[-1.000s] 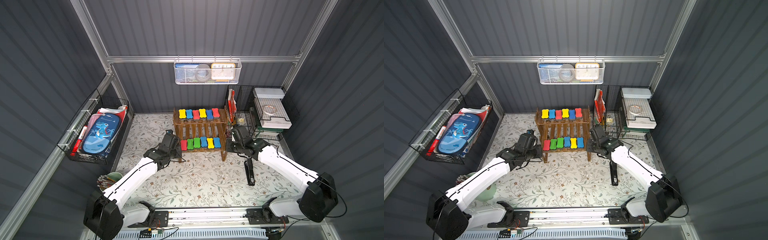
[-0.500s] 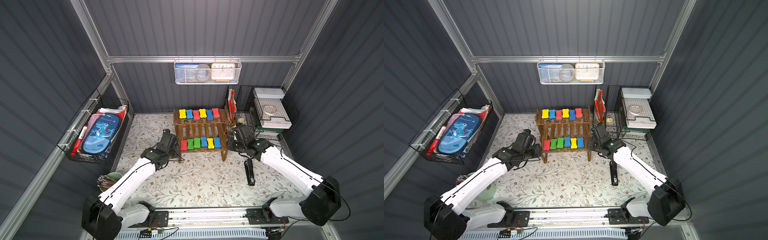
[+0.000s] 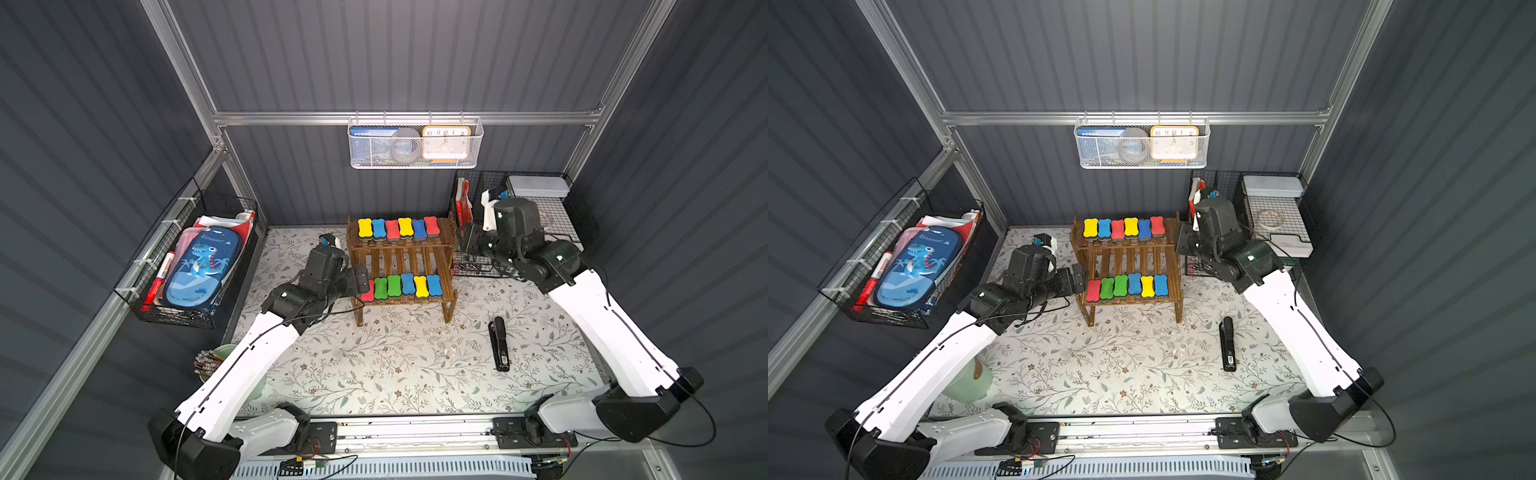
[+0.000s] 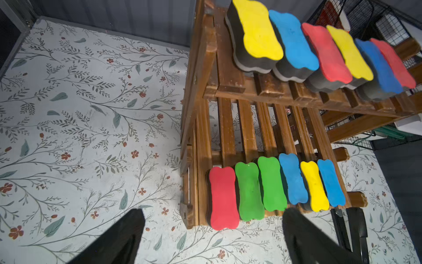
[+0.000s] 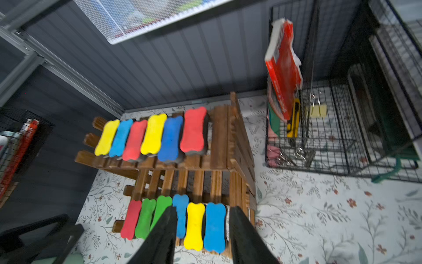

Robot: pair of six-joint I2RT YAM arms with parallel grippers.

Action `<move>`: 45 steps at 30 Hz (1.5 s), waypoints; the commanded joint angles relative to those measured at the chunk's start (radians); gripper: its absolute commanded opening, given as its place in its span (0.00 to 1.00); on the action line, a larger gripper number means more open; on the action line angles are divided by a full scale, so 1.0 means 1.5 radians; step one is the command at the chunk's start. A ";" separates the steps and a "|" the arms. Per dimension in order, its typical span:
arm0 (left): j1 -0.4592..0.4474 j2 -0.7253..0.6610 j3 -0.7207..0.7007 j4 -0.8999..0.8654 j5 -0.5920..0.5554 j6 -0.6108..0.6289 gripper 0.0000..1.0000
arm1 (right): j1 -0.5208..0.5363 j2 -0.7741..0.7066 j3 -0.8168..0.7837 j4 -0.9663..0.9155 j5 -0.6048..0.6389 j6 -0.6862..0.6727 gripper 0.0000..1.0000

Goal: Remove the whiteboard erasers from the shelf
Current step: Pick up the whiteboard eraser from the shelf.

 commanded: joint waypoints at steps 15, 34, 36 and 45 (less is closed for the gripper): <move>0.001 0.008 -0.028 -0.028 0.009 0.017 0.99 | 0.001 0.312 0.326 -0.120 -0.012 -0.085 0.49; 0.001 0.008 -0.041 -0.031 -0.004 0.014 0.99 | -0.001 0.354 0.330 -0.129 -0.011 -0.082 0.48; 0.001 0.007 -0.041 -0.031 -0.005 0.013 0.99 | -0.003 0.355 0.324 -0.128 -0.005 -0.081 0.47; 0.002 0.007 -0.046 -0.033 -0.009 0.012 0.99 | -0.008 0.343 0.288 -0.113 -0.002 -0.072 0.44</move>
